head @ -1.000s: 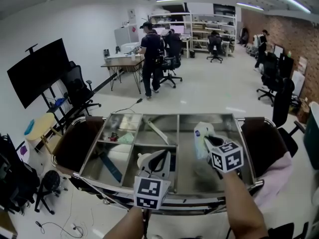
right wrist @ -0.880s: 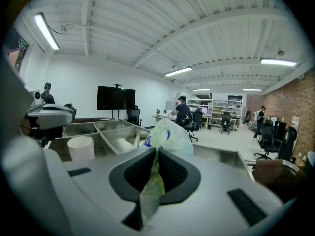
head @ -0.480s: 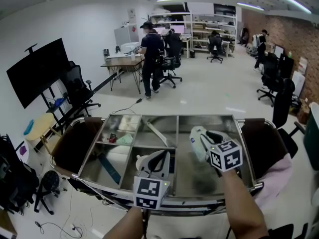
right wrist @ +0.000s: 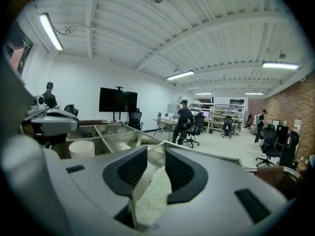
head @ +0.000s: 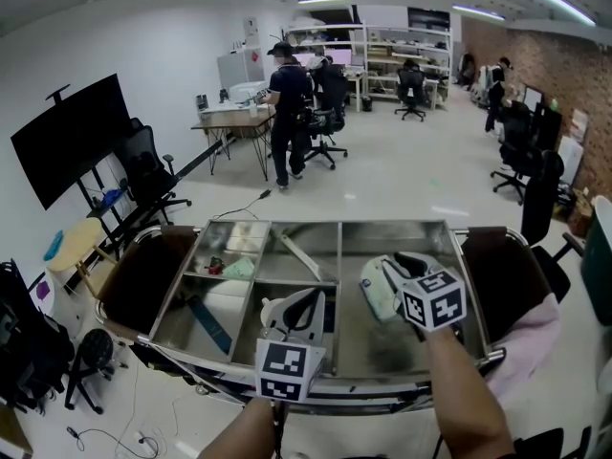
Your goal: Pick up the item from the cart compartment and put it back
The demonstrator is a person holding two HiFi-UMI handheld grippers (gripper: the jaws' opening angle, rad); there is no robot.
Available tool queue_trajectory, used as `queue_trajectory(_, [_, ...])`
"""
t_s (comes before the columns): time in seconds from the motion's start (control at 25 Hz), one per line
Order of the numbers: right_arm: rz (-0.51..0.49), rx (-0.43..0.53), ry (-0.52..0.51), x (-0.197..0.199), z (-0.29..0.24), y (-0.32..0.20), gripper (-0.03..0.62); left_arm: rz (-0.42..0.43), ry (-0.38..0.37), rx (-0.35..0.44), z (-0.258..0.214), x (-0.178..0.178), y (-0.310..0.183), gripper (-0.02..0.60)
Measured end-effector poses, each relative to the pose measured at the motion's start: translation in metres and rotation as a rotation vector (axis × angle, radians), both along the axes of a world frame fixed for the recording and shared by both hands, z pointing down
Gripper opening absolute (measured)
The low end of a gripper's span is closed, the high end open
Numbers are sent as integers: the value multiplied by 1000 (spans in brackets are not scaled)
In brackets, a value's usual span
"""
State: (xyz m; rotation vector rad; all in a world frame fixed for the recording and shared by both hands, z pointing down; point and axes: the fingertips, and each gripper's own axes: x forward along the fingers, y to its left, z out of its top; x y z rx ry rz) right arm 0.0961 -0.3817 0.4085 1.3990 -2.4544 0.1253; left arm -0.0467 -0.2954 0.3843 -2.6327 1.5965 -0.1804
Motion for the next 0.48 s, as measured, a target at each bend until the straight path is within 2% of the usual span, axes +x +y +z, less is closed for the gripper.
queue_trajectory(0.32, [-3, 17, -14, -1, -12, 14, 135, 3, 3, -1, -1, -2, 6, -1])
queue_trajectory(0.48, [-7, 33, -14, -2, -21, 26, 114, 9, 7, 4, -4, 0, 12, 0])
